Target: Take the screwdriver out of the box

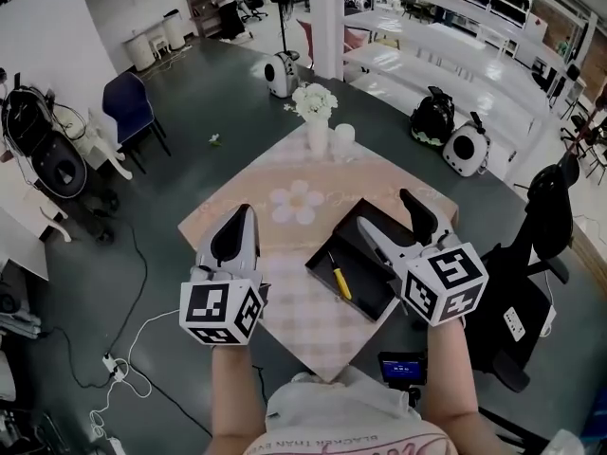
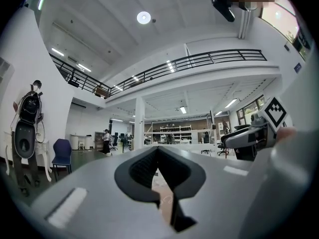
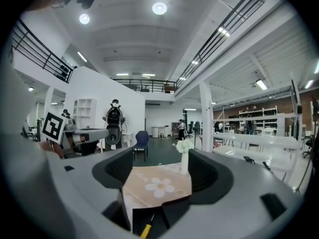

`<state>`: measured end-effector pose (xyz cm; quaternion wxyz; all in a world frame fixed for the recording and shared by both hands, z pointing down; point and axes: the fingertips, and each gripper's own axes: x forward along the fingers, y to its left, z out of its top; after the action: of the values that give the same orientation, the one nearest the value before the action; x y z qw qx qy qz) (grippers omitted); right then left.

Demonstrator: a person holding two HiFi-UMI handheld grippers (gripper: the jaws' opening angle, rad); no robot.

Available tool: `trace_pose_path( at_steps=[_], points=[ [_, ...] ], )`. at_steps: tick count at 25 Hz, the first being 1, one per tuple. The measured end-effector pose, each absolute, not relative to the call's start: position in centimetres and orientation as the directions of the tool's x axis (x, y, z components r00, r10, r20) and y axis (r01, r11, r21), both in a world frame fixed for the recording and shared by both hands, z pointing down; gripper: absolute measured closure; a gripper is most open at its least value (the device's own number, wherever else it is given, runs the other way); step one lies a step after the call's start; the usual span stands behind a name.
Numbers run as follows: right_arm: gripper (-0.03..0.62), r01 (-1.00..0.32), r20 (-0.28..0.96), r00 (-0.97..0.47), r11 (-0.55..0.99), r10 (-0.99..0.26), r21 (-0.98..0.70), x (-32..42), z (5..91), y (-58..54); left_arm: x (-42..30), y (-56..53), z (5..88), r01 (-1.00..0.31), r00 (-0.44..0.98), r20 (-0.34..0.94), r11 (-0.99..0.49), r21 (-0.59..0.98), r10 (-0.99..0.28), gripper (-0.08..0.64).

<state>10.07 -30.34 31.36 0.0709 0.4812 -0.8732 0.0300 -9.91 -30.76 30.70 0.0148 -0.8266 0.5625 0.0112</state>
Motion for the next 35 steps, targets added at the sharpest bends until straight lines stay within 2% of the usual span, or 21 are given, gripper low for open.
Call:
trace_pose_path(
  at_steps=[10, 17, 27, 35],
  points=[
    [0.266, -0.87, 0.4, -0.462, 0.493, -0.792, -0.029, 9.0, 37.5, -31.0, -10.7, -32.0, 33.1, -0.918, 0.397, 0.013, -0.396, 0.021, -0.918, 0.551],
    [0.33, -0.889, 0.584, -0.384, 0.458, -0.716, -0.022, 7.7, 43.7, -31.2, -12.7, -32.4, 36.0, -0.918, 0.396, 0.077, -0.393, 0.05, -0.915, 0.551],
    [0.337, -0.886, 0.8, -0.348, 0.451, -0.489, -0.109, 5.7, 54.5, -31.5, -14.9, -32.9, 38.6, -0.919, 0.393, 0.117, -0.384, 0.092, -0.912, 0.551],
    [0.344, -0.878, 0.905, -0.315, 0.45, -0.285, -0.164, 5.3, 62.0, -31.1, -15.7, -33.3, 40.7, -0.917, 0.397, 0.153, -0.383, 0.114, -0.905, 0.551]
  ],
)
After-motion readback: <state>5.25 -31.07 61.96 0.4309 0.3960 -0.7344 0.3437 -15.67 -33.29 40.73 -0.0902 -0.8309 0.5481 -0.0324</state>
